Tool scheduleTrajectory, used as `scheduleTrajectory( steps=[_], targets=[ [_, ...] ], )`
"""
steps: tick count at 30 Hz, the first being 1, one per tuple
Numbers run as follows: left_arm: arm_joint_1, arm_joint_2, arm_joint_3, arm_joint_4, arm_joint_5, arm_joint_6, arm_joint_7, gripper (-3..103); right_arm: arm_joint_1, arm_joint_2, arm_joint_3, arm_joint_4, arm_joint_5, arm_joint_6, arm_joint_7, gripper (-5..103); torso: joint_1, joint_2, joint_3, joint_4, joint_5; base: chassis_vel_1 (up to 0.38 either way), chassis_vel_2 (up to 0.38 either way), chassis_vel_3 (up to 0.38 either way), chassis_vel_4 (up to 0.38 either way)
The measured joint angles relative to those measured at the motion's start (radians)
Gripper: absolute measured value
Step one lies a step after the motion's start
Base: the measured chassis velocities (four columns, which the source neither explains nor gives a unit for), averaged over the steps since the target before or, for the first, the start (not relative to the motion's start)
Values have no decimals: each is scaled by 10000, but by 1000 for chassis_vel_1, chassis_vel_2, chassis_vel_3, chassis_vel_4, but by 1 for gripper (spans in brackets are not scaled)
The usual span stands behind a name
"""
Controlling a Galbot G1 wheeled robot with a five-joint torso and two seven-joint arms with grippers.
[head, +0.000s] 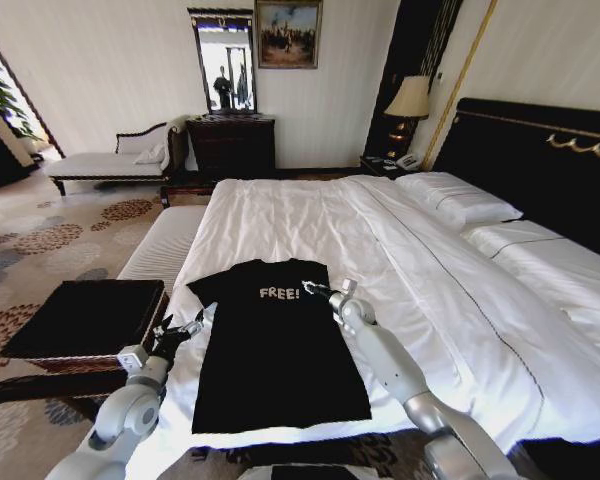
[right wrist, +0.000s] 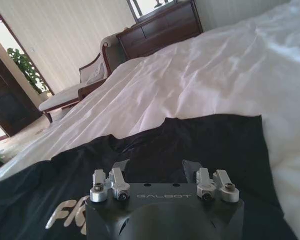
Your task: Fold the clothes on the bed and place them into the basket.
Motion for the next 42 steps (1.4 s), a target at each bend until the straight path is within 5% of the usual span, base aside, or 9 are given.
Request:
scheduleTrajectory(
  steps=[6, 11, 19, 27, 42],
  targets=[
    [-316, 112, 62, 200, 2, -41, -183, 100, -798, -502, 456, 925, -2045, 1073, 335, 83, 0, 0, 0, -1, 0, 0, 0, 0, 0],
    [-713, 195, 212, 657, 80, -65, -272, 100, -1709, -1045, 1293, 1512, -2771, 1619, 414, 97, 0, 0, 0, -3, 1, 0, 0, 0, 0],
    [-1382, 403, 795, 1294, 99, -107, -145, 100, -3378, -1791, 2877, 2800, -5047, 2817, 474, 100, 0, 0, -1, -1, -1, 0, 0, 0, 0],
    [-3013, 767, 1332, 2663, -529, 23, -111, 100, -4650, -1810, 4243, 3357, -4517, 2825, 459, 100, 0, 1, 0, -4, 0, 0, 0, 0, 0],
    [-5192, 527, 2039, 5545, -1475, 273, 77, 100, -4863, -1943, 4572, 3614, -3976, 2545, 461, 100, 0, 0, 1, 1, -2, 0, 0, 0, 0]
  ],
)
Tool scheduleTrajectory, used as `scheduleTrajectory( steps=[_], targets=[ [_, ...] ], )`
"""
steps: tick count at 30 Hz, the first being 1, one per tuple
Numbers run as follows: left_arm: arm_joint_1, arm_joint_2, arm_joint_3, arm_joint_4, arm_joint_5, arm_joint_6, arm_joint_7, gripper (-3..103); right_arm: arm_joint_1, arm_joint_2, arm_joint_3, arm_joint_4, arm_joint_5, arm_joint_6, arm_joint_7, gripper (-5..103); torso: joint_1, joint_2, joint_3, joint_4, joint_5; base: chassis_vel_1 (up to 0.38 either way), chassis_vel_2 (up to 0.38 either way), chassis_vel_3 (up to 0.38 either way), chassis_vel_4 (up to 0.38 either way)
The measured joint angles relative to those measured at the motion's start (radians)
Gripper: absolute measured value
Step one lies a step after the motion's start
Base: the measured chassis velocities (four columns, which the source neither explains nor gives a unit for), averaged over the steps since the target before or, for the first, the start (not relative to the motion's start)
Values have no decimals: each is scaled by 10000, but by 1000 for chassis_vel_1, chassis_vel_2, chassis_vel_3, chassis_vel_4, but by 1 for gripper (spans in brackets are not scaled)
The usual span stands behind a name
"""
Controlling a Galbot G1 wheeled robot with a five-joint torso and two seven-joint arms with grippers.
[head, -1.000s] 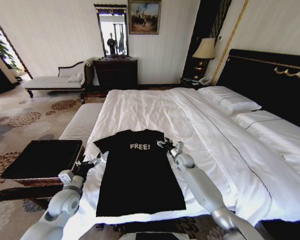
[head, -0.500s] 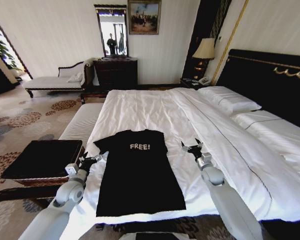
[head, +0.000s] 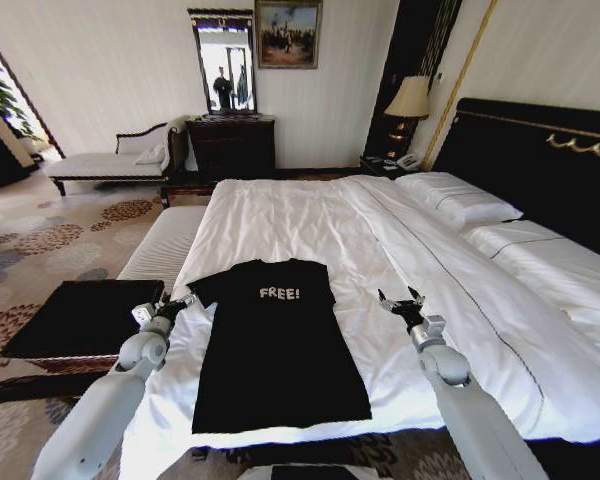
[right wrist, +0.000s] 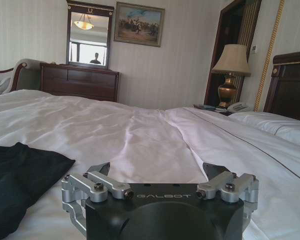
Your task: Fold the clothes on the bed and place them into the basket.
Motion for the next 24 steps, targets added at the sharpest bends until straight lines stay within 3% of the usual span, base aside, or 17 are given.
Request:
scheduleTrajectory(
  steps=[9, 14, 16, 18, 21, 24],
  targets=[
    [-1067, -473, 289, 1347, -158, 25, 308, 96, 68, -10, -177, -126, 86, -49, 7, 100, 0, -1, 0, -4, 2, 0, 0, 0, 0],
    [-1539, -647, 415, 2023, -116, 14, 420, 86, 116, 6, -233, -164, 130, -61, 5, 100, 0, -1, 0, 0, 1, 0, 0, 0, 0],
    [-1809, -693, 516, 2309, -187, 8, 462, 74, 130, -57, -247, -164, 193, -88, 4, 100, 0, -1, 0, -4, 1, 0, 0, 0, 0],
    [-1894, -709, 568, 2425, -167, -3, 489, 74, 144, -80, -255, -166, 226, -96, 4, 100, 0, -1, 0, -3, 3, 0, 0, 0, 0],
    [-2156, -797, 803, 2768, -76, -18, 570, 63, 177, -143, -260, -167, 368, -139, 7, 100, 0, -1, 0, -1, 1, 0, 0, 0, 0],
    [-2276, -871, 884, 2906, -51, -22, 576, 59, 185, -172, -258, -164, 418, -165, 10, 100, 0, -1, 0, -2, 0, 0, 0, 0, 0]
  ],
)
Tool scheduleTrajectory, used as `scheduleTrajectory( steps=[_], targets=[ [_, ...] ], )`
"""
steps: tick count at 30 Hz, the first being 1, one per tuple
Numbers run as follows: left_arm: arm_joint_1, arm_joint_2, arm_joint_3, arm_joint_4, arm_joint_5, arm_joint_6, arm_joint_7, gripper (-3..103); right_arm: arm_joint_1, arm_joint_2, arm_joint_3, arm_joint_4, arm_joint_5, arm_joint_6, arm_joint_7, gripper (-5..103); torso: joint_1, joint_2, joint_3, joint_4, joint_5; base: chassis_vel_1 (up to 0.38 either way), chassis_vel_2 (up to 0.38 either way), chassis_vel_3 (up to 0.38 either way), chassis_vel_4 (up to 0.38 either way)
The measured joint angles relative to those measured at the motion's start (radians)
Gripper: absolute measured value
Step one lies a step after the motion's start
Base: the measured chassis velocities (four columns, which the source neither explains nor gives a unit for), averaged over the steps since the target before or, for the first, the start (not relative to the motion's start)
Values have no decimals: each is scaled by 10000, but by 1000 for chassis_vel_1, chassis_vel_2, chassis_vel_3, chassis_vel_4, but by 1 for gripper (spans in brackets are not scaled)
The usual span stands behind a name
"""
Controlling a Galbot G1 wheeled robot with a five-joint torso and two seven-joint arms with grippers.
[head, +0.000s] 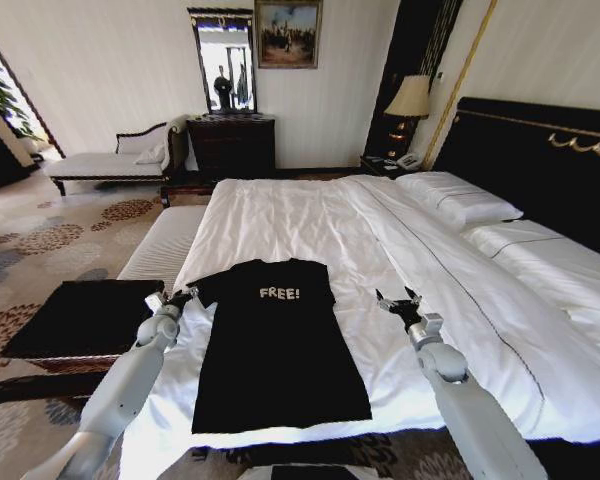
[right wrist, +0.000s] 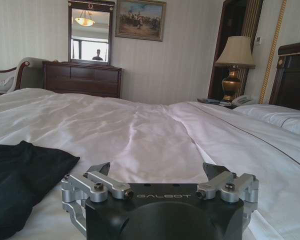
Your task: Fold the clothes on the bed and place them into the basket.
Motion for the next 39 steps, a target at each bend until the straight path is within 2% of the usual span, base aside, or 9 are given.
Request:
scheduleTrajectory(
  steps=[6, 8, 11, 12, 16, 17, 19, 35, 39],
  targets=[
    [-288, -192, 173, 400, 139, -56, 22, 52, -8, -94, 70, 8, 72, -17, 9, 100, 0, 0, 0, -1, 1, 0, 0, 0, 0],
    [-350, -249, 198, 487, 241, -73, 30, 42, -21, -103, 90, 9, 77, -19, 12, 100, 0, 0, 0, 0, 1, 0, 0, 0, 0],
    [-380, -270, 210, 540, 302, -93, 30, 36, -33, -101, 100, 8, 76, -20, 14, 100, 0, 0, 0, 0, 1, 0, 0, 0, 0],
    [-399, -276, 213, 574, 337, -117, 29, 26, -40, -90, 107, 9, 77, -20, 15, 100, 0, 0, -1, 0, 1, 0, 0, 0, 0],
    [-409, -275, 213, 595, 358, -148, 17, 20, -41, -55, 127, 6, 77, -23, 15, 100, 0, 0, -2, -1, 1, 0, 0, 0, 0],
    [-407, -258, 208, 592, 358, -159, 10, 10, -29, -39, 147, -25, 77, -25, 16, 100, 0, 0, -1, 0, 1, 0, 0, 0, 0],
    [-376, -219, 209, 540, 339, -163, 8, 2, -21, -44, 151, -57, 86, -25, 16, 100, 0, 0, -1, 0, 1, 0, 0, 0, 0],
    [-320, -102, 327, 89, 706, -170, -29, 0, -103, -78, 148, -1, 238, -52, 13, 100, 0, 0, -1, 2, 1, 0, 0, 0, 0],
    [-459, -34, 978, -395, 1856, -141, -100, 0, -184, -193, 83, 96, 332, -112, 16, 100, 0, 0, -1, -3, 1, 0, 0, 0, 0]
  ],
)
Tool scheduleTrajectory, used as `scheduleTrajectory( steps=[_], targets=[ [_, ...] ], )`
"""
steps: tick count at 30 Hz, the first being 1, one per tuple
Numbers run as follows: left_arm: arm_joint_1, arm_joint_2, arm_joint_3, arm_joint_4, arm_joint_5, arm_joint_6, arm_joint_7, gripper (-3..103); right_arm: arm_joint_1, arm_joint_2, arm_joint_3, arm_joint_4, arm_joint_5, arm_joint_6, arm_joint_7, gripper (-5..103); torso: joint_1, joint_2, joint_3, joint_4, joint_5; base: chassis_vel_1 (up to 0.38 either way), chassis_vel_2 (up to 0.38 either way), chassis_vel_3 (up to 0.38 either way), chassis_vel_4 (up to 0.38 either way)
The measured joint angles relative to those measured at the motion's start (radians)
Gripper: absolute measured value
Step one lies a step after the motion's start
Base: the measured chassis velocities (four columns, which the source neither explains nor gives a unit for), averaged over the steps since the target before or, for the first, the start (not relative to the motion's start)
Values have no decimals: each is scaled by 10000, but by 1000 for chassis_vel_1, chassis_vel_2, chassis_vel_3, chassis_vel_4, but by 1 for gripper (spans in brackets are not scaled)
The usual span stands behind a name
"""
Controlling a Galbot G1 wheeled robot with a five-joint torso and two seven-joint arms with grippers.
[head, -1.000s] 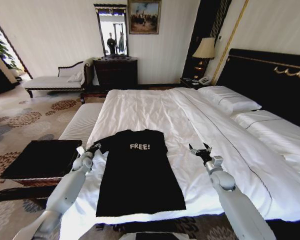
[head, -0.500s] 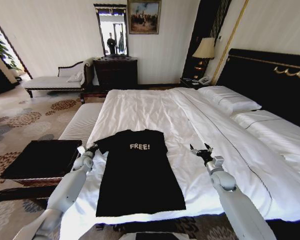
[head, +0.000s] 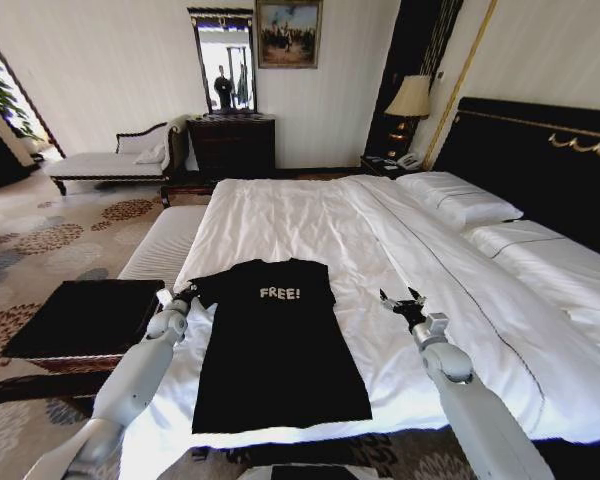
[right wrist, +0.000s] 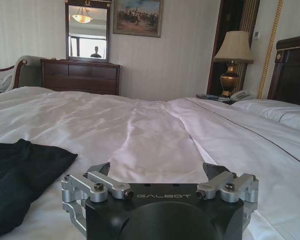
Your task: Fold the clothes on the bed and place them into the basket.
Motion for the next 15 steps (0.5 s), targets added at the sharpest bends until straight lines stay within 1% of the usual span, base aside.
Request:
scheduleTrajectory(
  steps=[1, 5, 7, 9, 15],
  targets=[
    [0, 0, 0, 0, 0, 0, 0, 0, 0, 0, 0, 0, 0, 0, 0, 100, 0, 0, 0, 0, 0, 0, 0, 0, 0],
    [-222, -23, 879, -452, 940, 127, -184, 0, -8, -144, -37, 55, 140, -25, 7, 100, -1, 0, 0, 5, 2, 0, 0, 0, 0],
    [-242, -28, 921, -455, 969, 132, -187, 0, -11, -153, -32, 60, 153, -26, 7, 100, -1, 0, 0, 4, 1, 0, 0, 0, 0],
    [-538, -125, 1491, -434, 1276, 154, -247, 0, -58, -219, 52, 71, 229, -28, 10, 100, 0, 0, 0, -2, 0, 0, 0, 0, 0],
    [-734, -193, 2019, -405, 1458, 187, -250, 0, -107, -268, 184, 115, 334, -30, 10, 100, 0, -1, 0, 5, 2, 0, 0, 0, 0]
  ],
)
